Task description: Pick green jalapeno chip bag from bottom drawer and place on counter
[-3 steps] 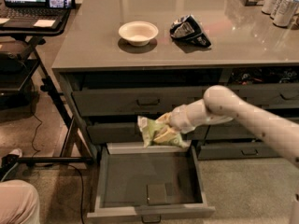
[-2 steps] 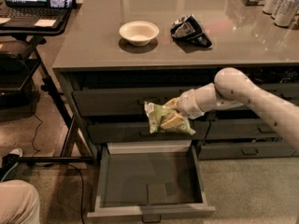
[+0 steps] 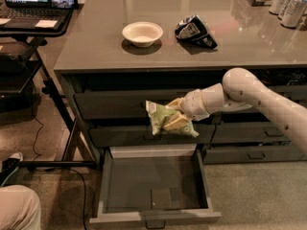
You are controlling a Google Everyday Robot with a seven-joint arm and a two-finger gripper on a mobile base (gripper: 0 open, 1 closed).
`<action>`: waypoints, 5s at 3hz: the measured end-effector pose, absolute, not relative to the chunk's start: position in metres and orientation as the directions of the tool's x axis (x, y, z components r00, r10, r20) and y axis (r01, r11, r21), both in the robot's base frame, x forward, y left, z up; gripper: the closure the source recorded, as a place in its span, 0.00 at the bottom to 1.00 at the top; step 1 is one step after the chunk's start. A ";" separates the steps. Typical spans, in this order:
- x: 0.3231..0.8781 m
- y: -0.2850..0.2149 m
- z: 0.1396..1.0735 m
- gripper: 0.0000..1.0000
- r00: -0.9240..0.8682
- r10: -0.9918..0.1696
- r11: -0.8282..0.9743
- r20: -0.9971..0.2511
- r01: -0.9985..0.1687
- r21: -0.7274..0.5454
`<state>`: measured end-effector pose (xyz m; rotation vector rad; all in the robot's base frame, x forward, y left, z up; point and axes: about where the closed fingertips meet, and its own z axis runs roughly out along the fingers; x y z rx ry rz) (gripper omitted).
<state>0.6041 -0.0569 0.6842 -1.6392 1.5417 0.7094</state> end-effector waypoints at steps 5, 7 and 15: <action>0.603 0.136 0.853 1.00 0.419 -0.515 -0.199 -0.748 -0.907 -0.371; 0.612 0.171 0.862 1.00 0.459 -0.547 -0.214 -0.700 -0.885 -0.413; 0.782 0.218 0.909 0.57 0.234 -0.618 0.084 -0.750 -0.930 -0.359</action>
Offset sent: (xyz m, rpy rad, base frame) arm -0.0283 0.1211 0.1594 0.1167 -0.1552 0.2327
